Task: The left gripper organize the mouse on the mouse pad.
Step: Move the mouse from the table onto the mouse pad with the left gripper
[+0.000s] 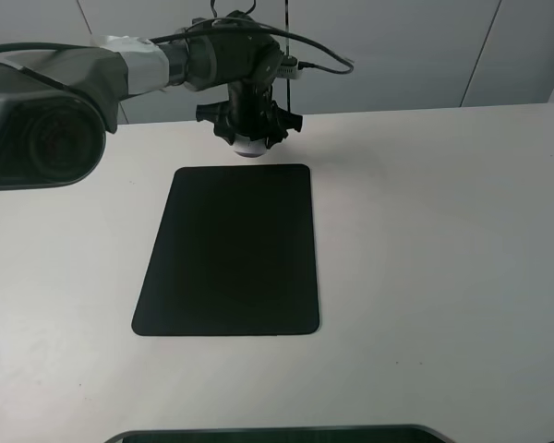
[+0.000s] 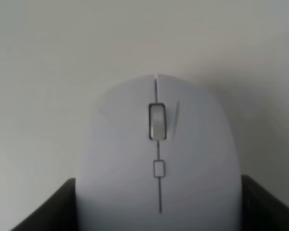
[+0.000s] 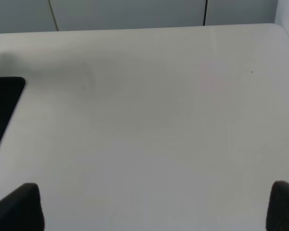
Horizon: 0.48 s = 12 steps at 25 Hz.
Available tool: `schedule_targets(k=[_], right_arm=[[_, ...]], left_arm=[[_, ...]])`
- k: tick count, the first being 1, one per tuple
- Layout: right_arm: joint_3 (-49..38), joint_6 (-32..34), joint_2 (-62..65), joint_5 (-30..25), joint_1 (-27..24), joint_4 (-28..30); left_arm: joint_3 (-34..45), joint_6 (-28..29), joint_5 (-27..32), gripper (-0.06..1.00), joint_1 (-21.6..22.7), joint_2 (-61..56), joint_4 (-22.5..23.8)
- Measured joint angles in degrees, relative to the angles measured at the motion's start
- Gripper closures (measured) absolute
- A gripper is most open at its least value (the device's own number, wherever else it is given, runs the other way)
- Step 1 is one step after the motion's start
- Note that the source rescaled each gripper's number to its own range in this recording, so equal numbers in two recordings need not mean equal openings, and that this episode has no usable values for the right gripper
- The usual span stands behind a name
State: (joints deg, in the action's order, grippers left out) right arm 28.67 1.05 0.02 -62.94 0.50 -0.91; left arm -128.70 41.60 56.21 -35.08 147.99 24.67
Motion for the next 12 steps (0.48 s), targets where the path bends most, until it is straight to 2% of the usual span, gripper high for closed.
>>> schedule_targets(k=[7, 10, 12], right_arm=[[0.0, 0.0, 0.0, 0.0, 0.0, 0.0], [0.0, 0.0, 0.0, 0.0, 0.0, 0.0], [0.0, 0.0, 0.0, 0.0, 0.0, 0.0]], left_arm=[[2.03, 0.1, 1.92, 0.93, -1.86, -4.86, 1.82], [8.2, 1.41, -0.35, 0.93, -2.12, -8.68, 3.03], [14.69, 3.12, -4.18, 0.93, -2.12, -11.79, 3.39]])
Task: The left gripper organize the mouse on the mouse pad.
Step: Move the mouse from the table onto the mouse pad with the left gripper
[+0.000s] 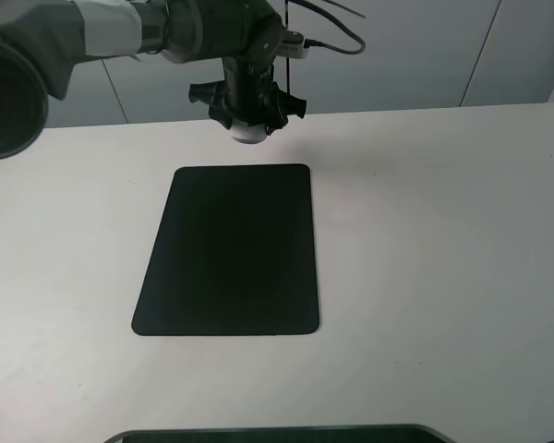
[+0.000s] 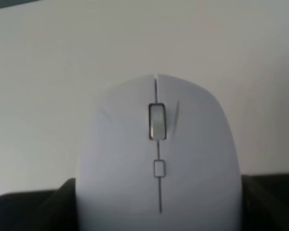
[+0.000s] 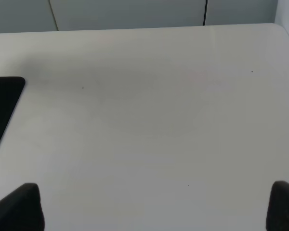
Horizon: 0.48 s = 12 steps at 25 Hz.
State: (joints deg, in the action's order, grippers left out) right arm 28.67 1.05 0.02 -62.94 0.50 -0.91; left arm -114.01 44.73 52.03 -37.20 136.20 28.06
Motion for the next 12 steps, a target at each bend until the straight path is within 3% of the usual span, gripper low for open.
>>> schedule_targets(k=[7, 12], right_arm=[[0.0, 0.0, 0.0, 0.0, 0.0, 0.0], [0.0, 0.0, 0.0, 0.0, 0.0, 0.0]], left_arm=[[20.59, 7.5, -14.9, 0.93, -0.38, -10.85, 0.61], [28.32, 12.7, -18.3, 0.93, -2.23, -13.23, 2.13]])
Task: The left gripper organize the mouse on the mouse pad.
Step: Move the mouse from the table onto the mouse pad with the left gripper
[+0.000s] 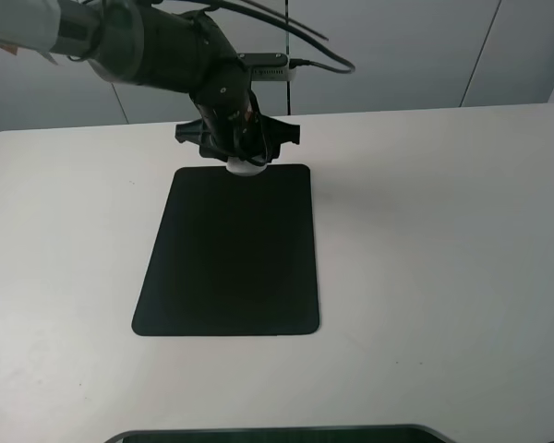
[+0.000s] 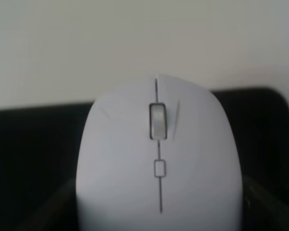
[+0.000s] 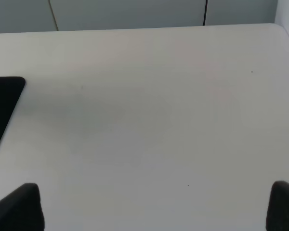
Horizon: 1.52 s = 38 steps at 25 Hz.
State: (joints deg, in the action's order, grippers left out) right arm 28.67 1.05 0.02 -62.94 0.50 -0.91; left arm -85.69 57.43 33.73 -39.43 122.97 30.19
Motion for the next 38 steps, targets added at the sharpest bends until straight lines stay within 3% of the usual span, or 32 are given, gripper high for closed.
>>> schedule_targets(k=[21, 38], right_arm=[[0.0, 0.0, 0.0, 0.0, 0.0, 0.0], [0.0, -0.02, 0.0, 0.0, 0.0, 0.0]], left_arm=[[12.1, 24.69, -3.45, 0.93, -4.71, -0.81, 11.63], [14.1, 28.06, -3.74, 0.93, -5.84, -0.85, 12.67]])
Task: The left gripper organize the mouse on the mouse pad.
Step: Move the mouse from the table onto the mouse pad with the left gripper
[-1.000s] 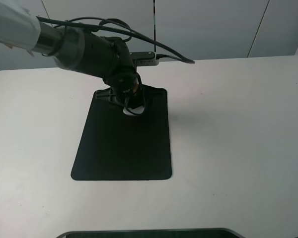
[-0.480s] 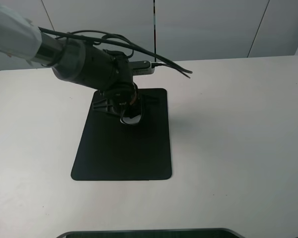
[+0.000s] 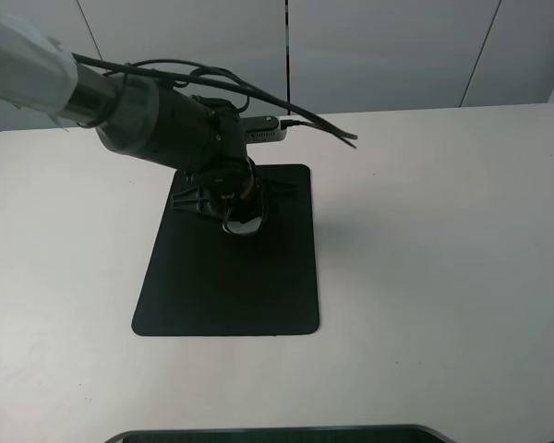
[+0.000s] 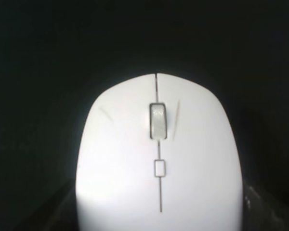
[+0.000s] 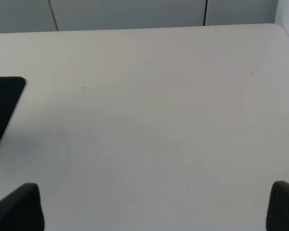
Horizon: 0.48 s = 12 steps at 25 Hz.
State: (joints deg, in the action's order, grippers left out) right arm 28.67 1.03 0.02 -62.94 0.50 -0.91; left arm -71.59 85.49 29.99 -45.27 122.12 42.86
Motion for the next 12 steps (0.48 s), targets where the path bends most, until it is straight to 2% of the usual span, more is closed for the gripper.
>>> schedule_targets(k=[12], right_arm=[[0.0, 0.0, 0.0, 0.0, 0.0, 0.0]], left_arm=[[0.0, 1.34, 1.27, 0.93, -0.71, 0.23, 3.19]])
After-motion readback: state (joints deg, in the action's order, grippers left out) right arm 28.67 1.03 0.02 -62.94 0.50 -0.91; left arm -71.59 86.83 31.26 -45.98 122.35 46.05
